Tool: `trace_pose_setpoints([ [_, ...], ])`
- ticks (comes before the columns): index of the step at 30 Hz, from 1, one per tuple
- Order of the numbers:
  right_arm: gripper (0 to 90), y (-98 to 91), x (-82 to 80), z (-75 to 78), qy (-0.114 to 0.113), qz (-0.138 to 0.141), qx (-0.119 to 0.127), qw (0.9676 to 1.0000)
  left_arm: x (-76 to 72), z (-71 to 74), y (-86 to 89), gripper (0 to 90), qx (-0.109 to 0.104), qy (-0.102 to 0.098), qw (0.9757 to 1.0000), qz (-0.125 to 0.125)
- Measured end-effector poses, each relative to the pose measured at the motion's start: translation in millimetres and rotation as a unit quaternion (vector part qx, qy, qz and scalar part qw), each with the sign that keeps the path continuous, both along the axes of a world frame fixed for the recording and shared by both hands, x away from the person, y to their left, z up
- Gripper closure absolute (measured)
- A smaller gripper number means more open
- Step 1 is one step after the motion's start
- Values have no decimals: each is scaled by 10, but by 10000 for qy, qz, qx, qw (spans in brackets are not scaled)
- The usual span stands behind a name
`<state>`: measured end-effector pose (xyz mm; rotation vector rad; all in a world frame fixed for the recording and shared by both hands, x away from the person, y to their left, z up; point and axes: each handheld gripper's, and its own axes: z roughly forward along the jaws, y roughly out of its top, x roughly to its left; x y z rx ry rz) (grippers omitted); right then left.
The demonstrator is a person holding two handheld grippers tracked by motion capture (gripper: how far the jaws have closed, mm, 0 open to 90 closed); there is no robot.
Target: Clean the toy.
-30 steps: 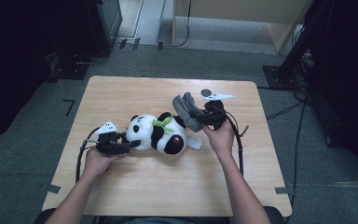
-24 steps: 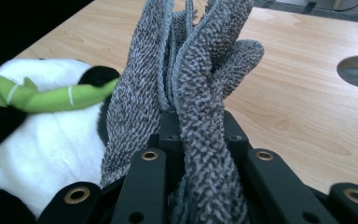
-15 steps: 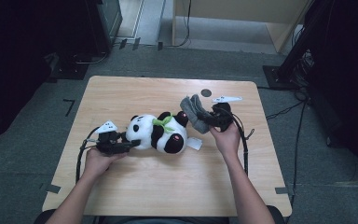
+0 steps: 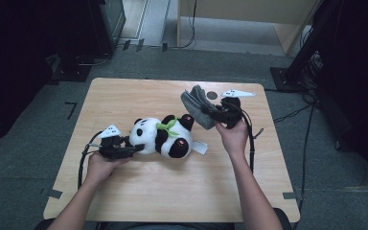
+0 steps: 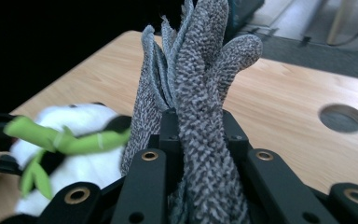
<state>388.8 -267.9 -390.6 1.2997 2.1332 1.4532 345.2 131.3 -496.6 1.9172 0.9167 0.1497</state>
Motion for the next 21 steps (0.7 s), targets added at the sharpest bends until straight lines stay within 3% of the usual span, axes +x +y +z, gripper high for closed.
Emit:
trace_pose_setpoints([
  [4, 768, 174, 23, -22, 76, 294, 160, 9994, -30, -10, -1, 369, 45, -36, 10000, 19],
  [7, 768, 303, 62, -112, 236, 438, 13, 9988, -37, -15, -2, 369, 37, -29, 10000, 35],
  [10, 762, 371, 102, -227, 347, 475, -290, 9978, -30, -17, -5, 370, -37, 20, 10000, 81],
  [21, 764, 117, 141, -411, 610, 140, -153, 9979, 9, 18, -9, 372, -58, 154, 9998, 78],
])
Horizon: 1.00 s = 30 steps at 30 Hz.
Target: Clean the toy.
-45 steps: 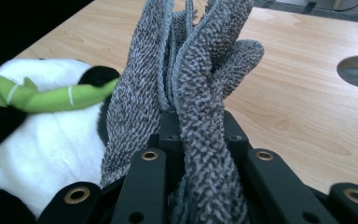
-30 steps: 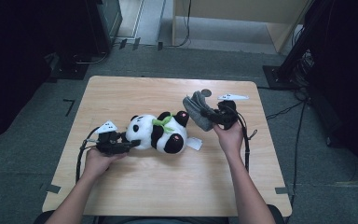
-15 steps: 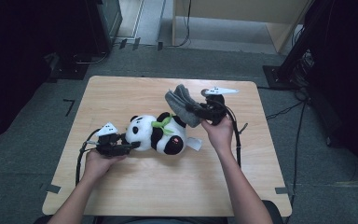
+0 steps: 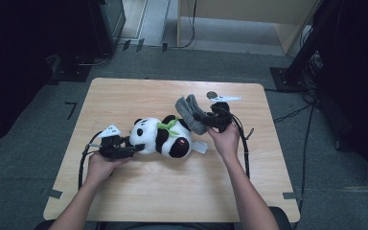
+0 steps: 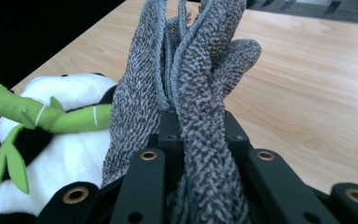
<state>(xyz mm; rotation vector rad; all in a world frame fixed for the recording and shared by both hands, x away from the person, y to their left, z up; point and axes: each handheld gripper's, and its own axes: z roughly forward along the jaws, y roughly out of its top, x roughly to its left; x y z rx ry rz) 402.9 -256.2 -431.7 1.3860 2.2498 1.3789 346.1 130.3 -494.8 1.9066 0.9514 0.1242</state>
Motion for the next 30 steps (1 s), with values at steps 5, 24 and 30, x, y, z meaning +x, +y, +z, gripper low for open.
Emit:
trace_pose_setpoints([
  [5, 768, -49, -17, -32, 27, -32, -41, 10000, 25, 12, 2, 372, -3, 37, 10000, -23],
  [24, 769, -284, -179, 180, -191, -404, -103, 9989, 55, 16, -2, 371, -49, 127, 9999, -13],
  [30, 769, -111, -257, 375, -508, -143, 33, 9986, 40, 9, -12, 371, -36, 79, 10000, 15],
])
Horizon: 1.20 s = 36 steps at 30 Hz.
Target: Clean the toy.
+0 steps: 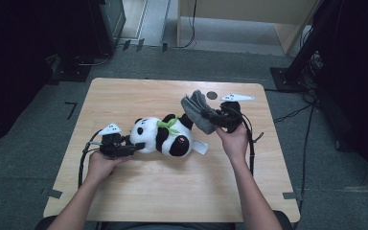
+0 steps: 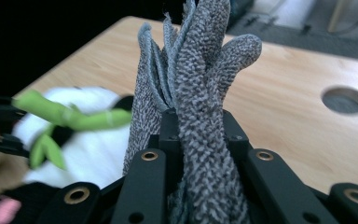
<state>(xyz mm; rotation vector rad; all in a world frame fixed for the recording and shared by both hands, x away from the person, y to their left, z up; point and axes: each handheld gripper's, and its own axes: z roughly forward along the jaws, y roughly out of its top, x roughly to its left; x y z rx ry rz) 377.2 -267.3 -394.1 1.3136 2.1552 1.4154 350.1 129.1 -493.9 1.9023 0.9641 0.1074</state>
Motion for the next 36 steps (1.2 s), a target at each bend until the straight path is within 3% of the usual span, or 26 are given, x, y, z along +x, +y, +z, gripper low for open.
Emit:
trace_pose_setpoints([
  [2, 769, 73, -21, 61, -95, 136, 71, 9998, -8, -2, -5, 371, 8, -16, 10000, 13],
  [3, 768, 168, -36, 85, -157, 352, 239, 9990, -11, -3, -7, 370, 10, -22, 10000, 18],
  [5, 768, 225, -38, 79, -173, 454, 259, 9985, -16, -6, -7, 371, 16, -29, 10000, 24],
  [7, 769, 412, -22, -9, -65, 720, 147, 9973, -19, -7, -10, 371, 13, -35, 10000, 40],
  [13, 767, 566, 16, -235, 275, 904, -115, 9955, -20, -10, -17, 371, 7, 57, 9999, 89],
  [18, 765, 512, 59, -391, 480, 974, -187, 9939, -28, -3, -39, 383, 50, 128, 9998, 142],
  [23, 767, 500, 30, -412, 382, 1032, -396, 9931, -34, -9, -35, 389, 53, 149, 9998, 144],
  [31, 770, 348, -66, -505, 411, 971, -422, 9935, -48, -8, -38, 389, 75, 119, 9998, 127],
  [36, 770, 288, -102, -548, 426, 978, -452, 9933, -43, -2, -37, 390, 53, 216, 9996, 154],
])
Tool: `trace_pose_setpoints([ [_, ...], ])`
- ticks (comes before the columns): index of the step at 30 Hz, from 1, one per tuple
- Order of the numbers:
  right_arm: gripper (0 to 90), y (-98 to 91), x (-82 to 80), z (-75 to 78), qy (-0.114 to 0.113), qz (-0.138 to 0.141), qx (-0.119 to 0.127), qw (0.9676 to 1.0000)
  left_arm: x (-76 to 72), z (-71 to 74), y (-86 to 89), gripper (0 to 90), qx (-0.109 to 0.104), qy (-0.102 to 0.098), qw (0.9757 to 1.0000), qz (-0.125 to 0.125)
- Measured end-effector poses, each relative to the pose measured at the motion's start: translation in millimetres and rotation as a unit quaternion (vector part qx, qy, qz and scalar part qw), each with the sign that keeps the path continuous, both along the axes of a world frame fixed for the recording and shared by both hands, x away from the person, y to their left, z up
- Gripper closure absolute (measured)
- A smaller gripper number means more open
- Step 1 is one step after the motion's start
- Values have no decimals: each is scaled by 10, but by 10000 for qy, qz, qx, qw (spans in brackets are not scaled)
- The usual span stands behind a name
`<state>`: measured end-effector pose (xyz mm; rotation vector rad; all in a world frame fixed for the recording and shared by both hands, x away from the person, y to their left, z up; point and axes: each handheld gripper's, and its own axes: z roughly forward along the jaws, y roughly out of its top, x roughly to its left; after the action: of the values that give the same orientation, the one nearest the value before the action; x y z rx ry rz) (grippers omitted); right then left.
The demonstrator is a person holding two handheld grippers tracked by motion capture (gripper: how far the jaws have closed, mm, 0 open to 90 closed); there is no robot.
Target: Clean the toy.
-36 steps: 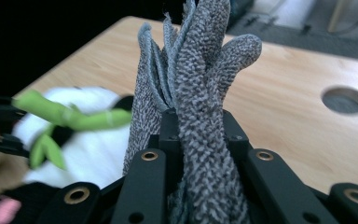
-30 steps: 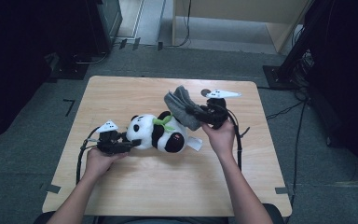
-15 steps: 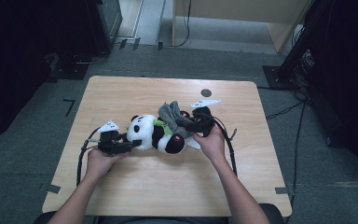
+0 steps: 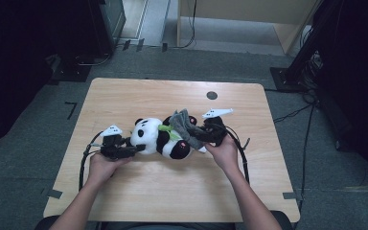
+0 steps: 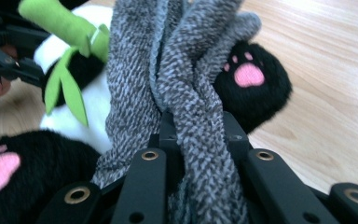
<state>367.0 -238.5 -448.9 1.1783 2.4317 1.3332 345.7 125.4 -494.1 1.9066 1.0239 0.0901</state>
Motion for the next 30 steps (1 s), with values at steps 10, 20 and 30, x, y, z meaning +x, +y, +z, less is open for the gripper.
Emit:
trace_pose_setpoints([
  [10, 771, -142, 5, -122, 372, -53, -24, 9993, 21, -12, 21, 390, -171, 82, 9998, 19],
  [20, 768, -238, 22, -251, 624, -168, -186, 9977, 50, 5, 26, 389, -213, 151, 9997, -10],
  [30, 766, -328, 52, -374, 1122, -408, -648, 9907, 76, 13, 41, 389, -206, 175, 9996, -55],
])
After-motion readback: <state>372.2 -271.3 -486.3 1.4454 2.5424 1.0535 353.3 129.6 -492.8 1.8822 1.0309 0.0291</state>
